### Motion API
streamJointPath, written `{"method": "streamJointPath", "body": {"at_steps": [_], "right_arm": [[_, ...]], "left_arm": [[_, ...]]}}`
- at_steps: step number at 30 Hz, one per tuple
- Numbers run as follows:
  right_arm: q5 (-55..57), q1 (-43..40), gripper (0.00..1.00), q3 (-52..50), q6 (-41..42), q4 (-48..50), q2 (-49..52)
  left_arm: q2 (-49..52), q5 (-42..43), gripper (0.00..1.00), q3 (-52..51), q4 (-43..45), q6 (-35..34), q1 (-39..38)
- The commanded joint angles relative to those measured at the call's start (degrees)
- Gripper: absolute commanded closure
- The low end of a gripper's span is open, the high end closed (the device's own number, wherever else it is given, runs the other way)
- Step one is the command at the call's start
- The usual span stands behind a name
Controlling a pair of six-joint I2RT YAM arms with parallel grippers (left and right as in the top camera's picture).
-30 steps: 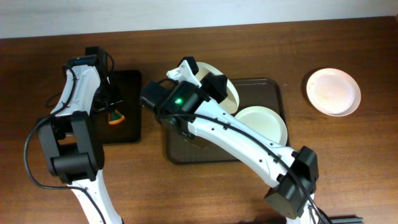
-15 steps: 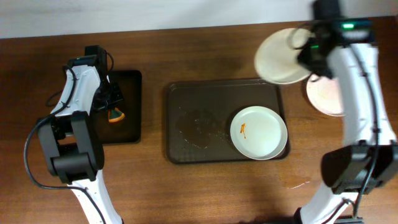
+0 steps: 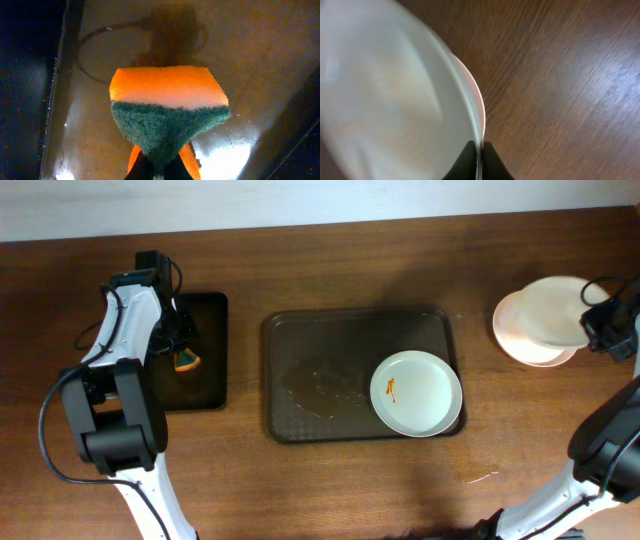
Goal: Clean dirty plates on tray and stack at the side
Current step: 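Carry the plate with the right gripper and stack it on the first plate, then move the right gripper to the remaining plate and grip its rim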
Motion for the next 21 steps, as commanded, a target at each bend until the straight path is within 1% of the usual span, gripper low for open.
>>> {"method": "streamJointPath", "body": {"at_steps": [1, 2, 3, 4, 5, 7, 11, 13, 14, 15, 17, 18, 19, 20, 21], "right_arm": [[-4.4, 0.3, 0.53, -2.0, -1.5, 0.2, 0.9], [-8.2, 0.3, 0.44, -1.9, -4.3, 0.0, 0.9], [-11.6, 0.3, 0.4, -1.8, -6.4, -0.4, 0.8], [-18.5, 0.3, 0.38, -1.3, -9.4, -2.2, 0.7], [-22.9, 0.3, 0.38, -0.7, -10.9, -4.2, 0.4], [-29.1, 0.4, 0.38, -0.2, -13.3, -8.8, -1.4], [-29.9, 3.4, 0.36, -0.2, -22.4, -21.0, -8.5], [-29.9, 5.5, 0.36, -0.2, -23.7, -25.4, -9.6], [-29.9, 6.4, 0.37, -0.2, -25.2, -27.3, -9.6], [-29.9, 8.3, 0.47, -0.2, -29.3, -30.1, -9.7], [-29.9, 10.4, 0.46, -0.2, -32.8, -32.0, -10.1], [-29.5, 11.8, 0.44, -0.2, -33.8, -32.7, -10.3], [-27.6, 13.1, 0.39, -0.2, -33.8, -32.8, -10.3], [-24.3, 14.8, 0.19, -0.6, -33.6, -32.1, -10.3], [-23.8, 15.8, 0.01, -1.0, -33.6, -31.5, -10.2]], "left_arm": [[0.5, 0.7, 1.0, -0.2, 0.1, 0.9, 0.2], [0.5, 0.7, 1.0, -0.2, 0.1, 0.9, 0.2], [0.5, 0.7, 1.0, -0.2, 0.1, 0.9, 0.2], [0.5, 0.7, 1.0, -0.2, 0.1, 0.9, 0.2], [0.5, 0.7, 1.0, -0.2, -0.1, 0.9, 0.2], [0.5, 0.6, 1.0, -0.2, -0.3, 0.9, 0.2], [0.5, 0.7, 1.0, -0.1, -1.0, 2.2, 0.2], [0.5, 0.7, 1.0, -0.2, -0.3, 2.2, 0.2], [0.5, 1.4, 1.0, -0.2, 0.2, 2.2, 0.2], [0.4, 4.0, 1.0, 0.1, 0.0, 2.2, 0.2], [0.0, 4.7, 1.0, 1.8, -1.8, 2.2, 0.2], [-0.6, 4.7, 1.0, 3.6, -3.3, 2.2, 0.2], [-1.7, 4.8, 1.0, 6.8, -5.6, 2.2, 0.2], [-3.3, 5.5, 1.0, 10.6, -8.2, 2.2, 0.2], [-4.6, 7.5, 1.0, 13.1, -9.7, 2.2, 0.1]]}}
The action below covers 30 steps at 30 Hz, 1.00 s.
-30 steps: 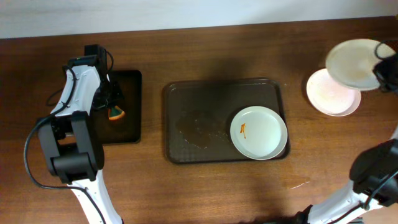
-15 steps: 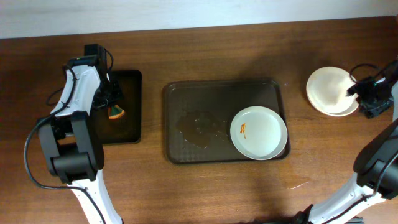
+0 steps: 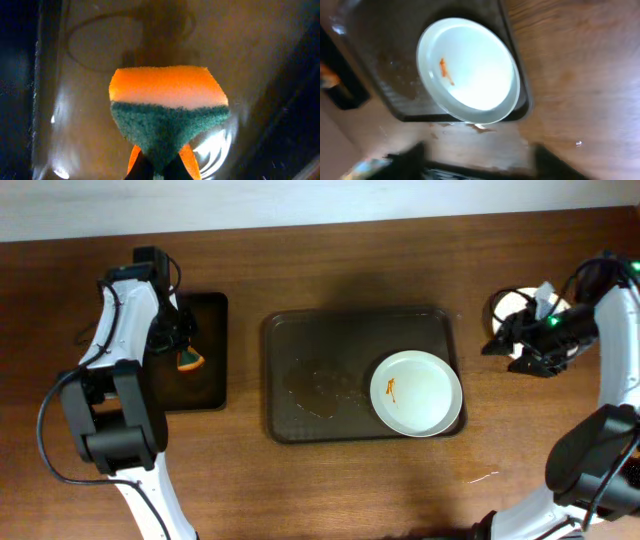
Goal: Clean dirty plates on tray and stack at the side
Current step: 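Move the right gripper to the remaining plate and grip its rim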
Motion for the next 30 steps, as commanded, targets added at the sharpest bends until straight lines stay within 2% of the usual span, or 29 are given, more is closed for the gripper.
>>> {"method": "streamJointPath", "body": {"at_steps": [1, 2, 5, 6, 7, 8, 12, 14, 16, 18, 23, 26, 30], "right_arm": [[4.0, 3.8, 0.02, -1.2, -1.6, 2.1, -0.8], [4.1, 4.7, 0.02, -2.2, -1.6, 3.3, -0.7], [12.8, 7.8, 0.0, -8.9, 7.2, 6.7, -0.7], [12.5, 8.5, 0.2, -11.7, 7.5, 8.1, -0.7], [12.5, 9.6, 0.46, -15.1, 7.5, 9.7, -0.7], [12.5, 10.4, 0.58, -17.5, 7.5, 10.8, -0.7], [12.6, 14.3, 0.58, -24.5, 11.5, 14.7, -0.7], [14.7, 16.5, 0.58, -27.5, 17.3, 17.8, -0.7], [21.6, 17.2, 0.62, -28.3, 24.0, 18.5, -0.6], [24.4, 17.0, 0.62, -28.3, 24.2, 18.4, -0.6], [23.3, 17.0, 0.62, -28.4, 24.2, 20.4, 0.1], [19.1, 17.1, 0.69, -28.4, 23.5, 22.2, 0.1], [19.0, 17.1, 0.7, -28.4, 23.5, 22.4, 0.1]], "left_arm": [[-6.0, 6.0, 1.0, 11.3, -4.5, 0.7, 0.0], [-7.6, 8.8, 1.0, 12.3, -5.0, 0.7, 0.0], [-10.5, 17.4, 1.0, 12.4, -7.2, 0.7, 0.0], [-10.6, 17.9, 1.0, 12.4, -8.9, 0.7, -0.2], [-10.5, 17.9, 1.0, 12.3, -10.9, 0.7, -0.5], [-10.5, 17.9, 1.0, 12.2, -12.3, 0.7, -0.9], [-10.5, 17.9, 1.0, 12.2, -13.3, 0.7, -1.9], [-10.5, 17.9, 1.0, 12.2, -13.4, 0.7, -2.8], [-10.5, 17.8, 1.0, 12.2, -13.4, 0.7, -3.2], [-10.5, 17.4, 1.0, 12.2, -13.4, 0.7, -3.2], [-10.5, 17.2, 1.0, 12.2, -12.2, 0.7, -3.2], [-10.5, 17.2, 1.0, 12.2, -11.9, 0.7, -3.2], [-10.5, 14.7, 1.0, 12.2, -11.8, 0.7, -3.2]]}}
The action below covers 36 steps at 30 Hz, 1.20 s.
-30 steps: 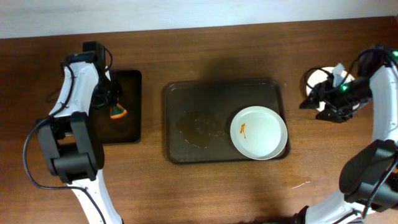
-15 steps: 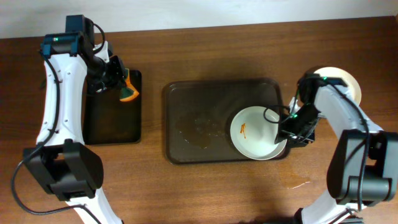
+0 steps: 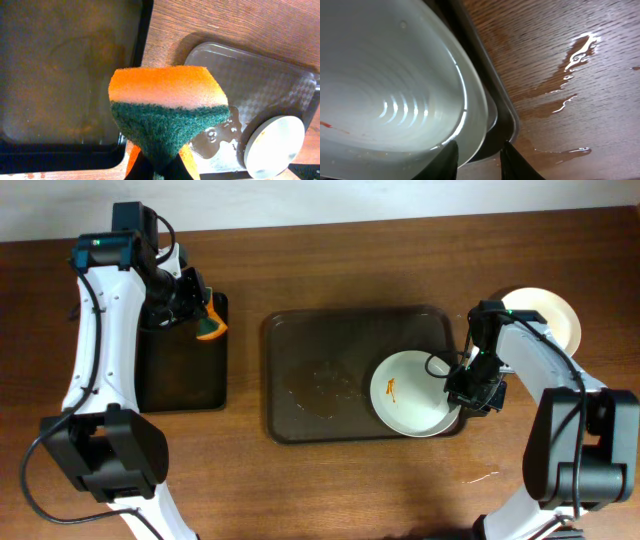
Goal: Clean dirty plates on tray and stack at the side
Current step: 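Move the right gripper to the remaining plate and grip its rim, then pull the gripped plate toward the tray center with the right gripper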
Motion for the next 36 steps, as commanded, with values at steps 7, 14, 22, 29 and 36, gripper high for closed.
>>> {"method": "streamJointPath", "body": {"at_steps": [7, 14, 22, 29, 36], "right_arm": [[-1.1, 0.1, 0.7, -2.5, 0.3, 3.5, 1.0], [-5.7, 1.7, 0.77, -3.1, -2.4, 8.1, 1.0], [-7.0, 20.8, 0.68, -4.3, -2.2, 14.1, 1.0], [-2.4, 17.3, 0.64, 9.6, -0.2, 3.6, 1.0], [-2.6, 16.2, 0.6, 2.6, 14.5, 7.0, 1.1]], "left_arm": [[-0.4, -2.0, 1.0, 0.2, 0.4, 0.7, 0.0], [-0.4, -2.0, 1.0, 0.2, 1.4, 0.7, 0.0], [-0.4, -1.9, 1.0, 0.2, 1.4, 0.7, 0.0], [-0.4, -2.0, 1.0, 0.2, 1.4, 0.7, 0.0], [-0.4, -1.9, 1.0, 0.2, 1.4, 0.7, 0.0]]}}
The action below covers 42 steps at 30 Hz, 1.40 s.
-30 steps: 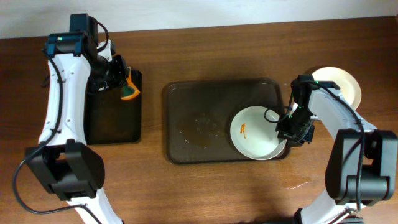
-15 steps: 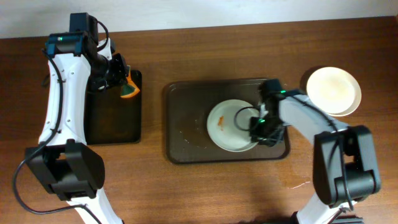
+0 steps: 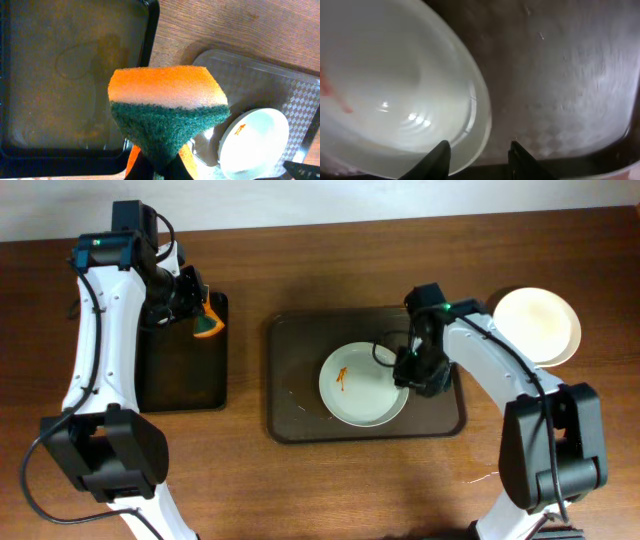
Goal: Clean dirty plates on tray and stack at the side
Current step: 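Pull the gripped plate toward the tray center with the right gripper, then scrub the plate with the sponge in the left gripper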
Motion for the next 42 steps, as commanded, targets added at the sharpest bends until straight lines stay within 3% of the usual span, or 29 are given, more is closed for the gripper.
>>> {"method": "streamJointPath", "body": {"at_steps": [1, 11, 16, 20, 22, 24, 29, 31, 37, 42], "right_arm": [[-0.3, 0.0, 0.6, -4.6, 5.8, 1.9, 0.0], [-3.3, 4.8, 0.62, -10.9, 9.7, 9.8, 0.1], [1.1, 5.2, 0.76, -11.4, 8.9, 9.8, 0.1], [2.5, 5.2, 0.77, -11.4, -6.6, 11.4, 0.1], [2.4, 5.2, 0.87, -11.4, -11.5, 11.4, 0.1], [2.5, 5.2, 0.96, -11.4, -13.6, 11.4, 0.1], [1.4, 5.1, 0.96, -11.3, -17.6, 11.5, 0.1], [1.3, 5.1, 0.96, -11.0, -17.1, 11.4, 0.1], [-5.6, 5.1, 0.96, -6.8, 0.6, 15.9, 0.1], [-7.0, 5.1, 0.96, -6.8, 4.0, 20.3, 0.1]], "left_arm": [[-0.4, -0.2, 1.0, 0.2, 0.2, 0.7, 0.0], [-0.4, -0.2, 1.0, 0.2, 0.1, 0.7, -0.2], [-0.4, -0.2, 1.0, 0.2, -0.1, 0.7, -0.2], [-0.4, -0.2, 1.0, 0.2, -0.1, 0.7, -0.2], [-0.4, -0.2, 1.0, 0.2, -0.1, 0.7, -0.2], [-0.4, -0.2, 1.0, 0.2, -0.1, 1.2, -0.4], [-0.4, 0.5, 1.0, 0.2, -0.1, 5.8, -4.2], [-0.4, -0.1, 1.0, 0.2, 0.0, 7.1, -6.4], [1.9, -0.2, 1.0, 0.0, 2.4, 7.0, -12.9], [5.6, 0.0, 1.0, 0.0, 4.0, -4.3, -14.6]]}}
